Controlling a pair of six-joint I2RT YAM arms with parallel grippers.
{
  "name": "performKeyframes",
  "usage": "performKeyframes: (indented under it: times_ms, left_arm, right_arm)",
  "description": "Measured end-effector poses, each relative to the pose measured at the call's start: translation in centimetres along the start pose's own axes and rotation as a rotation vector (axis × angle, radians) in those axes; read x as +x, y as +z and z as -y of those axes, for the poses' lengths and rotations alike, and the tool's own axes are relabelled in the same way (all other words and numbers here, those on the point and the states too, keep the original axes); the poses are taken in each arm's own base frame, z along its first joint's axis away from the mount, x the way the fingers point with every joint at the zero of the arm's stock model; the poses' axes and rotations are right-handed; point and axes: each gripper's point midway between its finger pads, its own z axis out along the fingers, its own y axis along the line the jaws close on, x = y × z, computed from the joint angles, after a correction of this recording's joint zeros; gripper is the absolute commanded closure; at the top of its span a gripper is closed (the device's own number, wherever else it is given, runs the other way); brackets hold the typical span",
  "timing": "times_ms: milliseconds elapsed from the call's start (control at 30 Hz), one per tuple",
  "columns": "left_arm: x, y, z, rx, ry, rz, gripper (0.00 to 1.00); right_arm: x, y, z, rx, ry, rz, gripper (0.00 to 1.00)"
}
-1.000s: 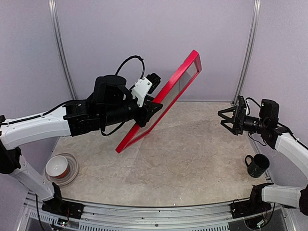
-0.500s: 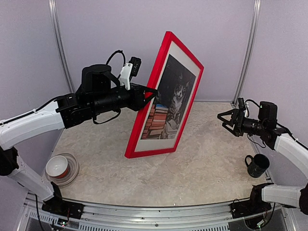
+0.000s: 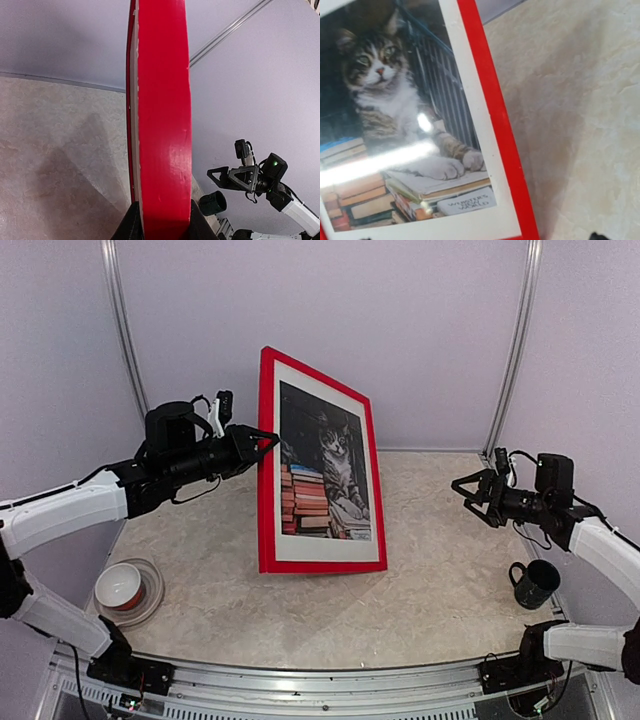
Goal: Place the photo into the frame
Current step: Turn over the photo frame.
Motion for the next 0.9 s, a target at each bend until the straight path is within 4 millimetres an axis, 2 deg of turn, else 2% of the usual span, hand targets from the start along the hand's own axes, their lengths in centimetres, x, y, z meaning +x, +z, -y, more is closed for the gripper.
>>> performKeyframes:
  times_ms: [167,467,633,900]
  left_arm:
    - [0.8,-0.2,-3.4,-0.026,-0.136,-0.004,1.00]
    - [2.8,-0.6,-6.7,-0.035,-0.268,-0.060,1.00]
    - [4.1,0.5,-8.3,-0.042,-0.315,-0.111,1.00]
    - [8.6,3.0,-12.0,-0.084,-0.400,-0.244,1.00]
  right_arm:
    - [0.1,0.6,0.8,0.012,0.015,-0.010,0.06]
    - [1.2,3.3,3.8,0.019,0.061,-0.059,0.07]
    - [2.6,5.7,4.8,0.011,0.065,-0.114,0.07]
    - [3.6,9.3,6.8,0.006,0.080,-0.175,0.07]
